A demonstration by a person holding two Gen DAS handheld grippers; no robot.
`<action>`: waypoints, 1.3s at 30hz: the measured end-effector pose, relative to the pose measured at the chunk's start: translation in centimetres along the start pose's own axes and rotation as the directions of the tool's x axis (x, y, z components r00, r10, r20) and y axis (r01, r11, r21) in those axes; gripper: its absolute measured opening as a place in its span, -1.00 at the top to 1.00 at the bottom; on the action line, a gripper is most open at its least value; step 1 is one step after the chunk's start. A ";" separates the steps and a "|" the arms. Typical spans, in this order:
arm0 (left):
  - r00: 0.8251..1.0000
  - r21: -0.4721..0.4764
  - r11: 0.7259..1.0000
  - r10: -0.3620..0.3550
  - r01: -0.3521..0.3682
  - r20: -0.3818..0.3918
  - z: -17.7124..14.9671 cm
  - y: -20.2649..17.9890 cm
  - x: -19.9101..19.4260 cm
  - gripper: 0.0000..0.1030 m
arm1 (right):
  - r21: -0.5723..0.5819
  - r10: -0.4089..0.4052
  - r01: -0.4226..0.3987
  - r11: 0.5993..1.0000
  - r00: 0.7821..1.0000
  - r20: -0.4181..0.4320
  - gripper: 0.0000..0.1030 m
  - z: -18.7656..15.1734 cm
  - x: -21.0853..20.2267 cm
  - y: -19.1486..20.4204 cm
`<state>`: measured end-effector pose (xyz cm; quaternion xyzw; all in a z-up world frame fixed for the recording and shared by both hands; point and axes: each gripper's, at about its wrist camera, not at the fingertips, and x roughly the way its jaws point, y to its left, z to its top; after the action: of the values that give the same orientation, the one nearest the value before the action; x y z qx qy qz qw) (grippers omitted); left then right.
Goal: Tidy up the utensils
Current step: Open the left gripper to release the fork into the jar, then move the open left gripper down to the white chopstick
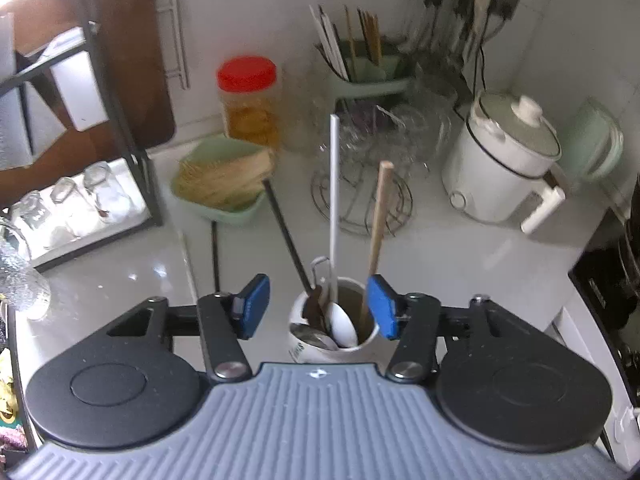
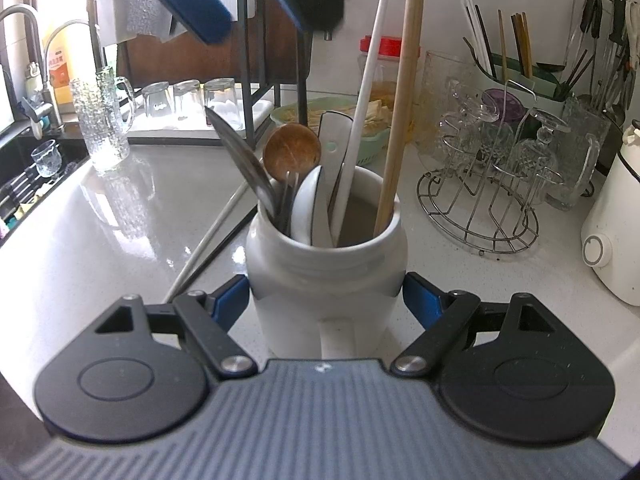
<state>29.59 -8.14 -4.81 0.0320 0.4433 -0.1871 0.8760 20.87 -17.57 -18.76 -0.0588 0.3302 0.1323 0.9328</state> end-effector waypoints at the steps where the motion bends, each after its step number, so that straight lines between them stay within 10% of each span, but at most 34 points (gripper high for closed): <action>1: 1.000 -0.005 1.000 0.006 -0.006 0.014 -0.1 0.2 -0.4 -0.23 | 0.002 -0.001 0.001 1.000 1.000 0.000 -0.67 0.0 0.0 0.0; 20: 0.994 -0.212 0.975 0.086 -0.070 0.069 -5.7 8.0 0.1 -0.30 | 0.017 -0.004 0.004 1.000 1.000 -0.003 -0.66 0.1 0.0 0.0; 39: 0.989 -0.324 0.934 0.147 -0.150 -0.033 -7.6 14.3 14.8 -0.13 | 0.042 -0.025 0.030 0.999 0.994 -0.110 -0.66 1.8 0.7 0.4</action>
<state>36.80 2.42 -22.64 -0.0791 0.4680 -0.0444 0.8791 22.37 -16.65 -17.79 -0.0500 0.3827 0.1088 0.9161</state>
